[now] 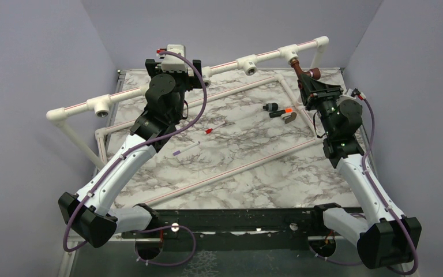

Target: Install the water faucets

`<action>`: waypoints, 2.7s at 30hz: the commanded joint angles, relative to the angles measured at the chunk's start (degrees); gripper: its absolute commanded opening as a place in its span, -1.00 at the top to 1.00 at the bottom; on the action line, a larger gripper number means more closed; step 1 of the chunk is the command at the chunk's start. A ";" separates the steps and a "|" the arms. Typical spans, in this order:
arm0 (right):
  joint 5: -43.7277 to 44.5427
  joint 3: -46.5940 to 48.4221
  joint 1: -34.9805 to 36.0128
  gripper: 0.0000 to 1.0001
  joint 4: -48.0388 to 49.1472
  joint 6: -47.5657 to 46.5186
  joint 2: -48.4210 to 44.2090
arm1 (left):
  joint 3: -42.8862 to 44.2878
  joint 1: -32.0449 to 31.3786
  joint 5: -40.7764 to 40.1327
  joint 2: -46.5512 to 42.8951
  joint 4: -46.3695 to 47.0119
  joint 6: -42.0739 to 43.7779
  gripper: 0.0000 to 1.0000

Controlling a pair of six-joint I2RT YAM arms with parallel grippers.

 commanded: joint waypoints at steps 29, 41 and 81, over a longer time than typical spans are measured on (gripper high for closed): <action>2.22 1.90 0.81 0.07 2.16 -0.65 -3.22 | -2.50 -0.52 -0.29 0.90 -7.06 -0.14 -0.98; 1.73 1.14 0.82 -0.29 -1.58 -2.71 -4.85 | -2.47 -0.52 -0.31 0.81 -7.11 -0.06 -0.98; -5.27 1.50 0.78 -0.55 -20.84 -103.39 -16.81 | -2.91 -0.95 -0.86 -0.30 -6.53 0.29 -0.98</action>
